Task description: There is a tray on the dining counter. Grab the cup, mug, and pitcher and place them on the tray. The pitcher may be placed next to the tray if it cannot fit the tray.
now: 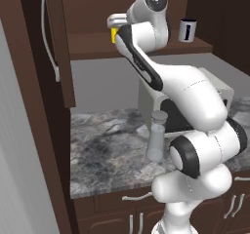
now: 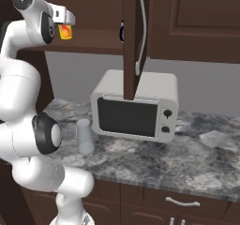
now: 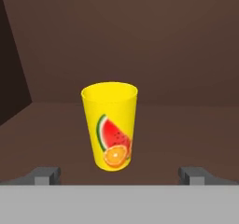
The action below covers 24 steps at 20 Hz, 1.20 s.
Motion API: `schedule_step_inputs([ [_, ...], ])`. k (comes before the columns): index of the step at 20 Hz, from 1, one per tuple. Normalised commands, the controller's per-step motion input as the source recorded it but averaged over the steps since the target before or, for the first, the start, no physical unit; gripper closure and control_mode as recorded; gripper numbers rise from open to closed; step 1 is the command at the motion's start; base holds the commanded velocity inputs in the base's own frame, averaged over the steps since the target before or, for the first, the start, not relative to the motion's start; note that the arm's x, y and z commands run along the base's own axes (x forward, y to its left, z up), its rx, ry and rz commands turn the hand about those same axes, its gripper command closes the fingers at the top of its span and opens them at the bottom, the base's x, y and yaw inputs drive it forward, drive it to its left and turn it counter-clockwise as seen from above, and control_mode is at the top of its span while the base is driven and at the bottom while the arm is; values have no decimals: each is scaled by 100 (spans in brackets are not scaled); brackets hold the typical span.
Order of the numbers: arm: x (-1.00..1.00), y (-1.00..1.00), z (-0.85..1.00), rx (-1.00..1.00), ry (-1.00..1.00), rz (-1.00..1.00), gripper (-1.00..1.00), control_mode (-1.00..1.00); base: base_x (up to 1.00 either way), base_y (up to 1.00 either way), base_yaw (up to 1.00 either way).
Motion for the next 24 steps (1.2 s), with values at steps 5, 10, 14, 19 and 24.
schedule_step_inputs([
  [5, 32, 18, 0, 0, 0, 0, -100, -100, 0, 0, 0],
  [10, 35, 11, 0, 0, 0, 0, -100, -100, 0, 0, 0],
  [14, 25, 0, 0, 0, 0, 1, -100, -100, 0, 0, 0],
  [19, 19, 0, 0, 0, 0, 2, -100, -100, 0, 0, 0],
  [24, 18, 0, 0, 0, 0, 2, -100, -100, 0, 0, 0],
])
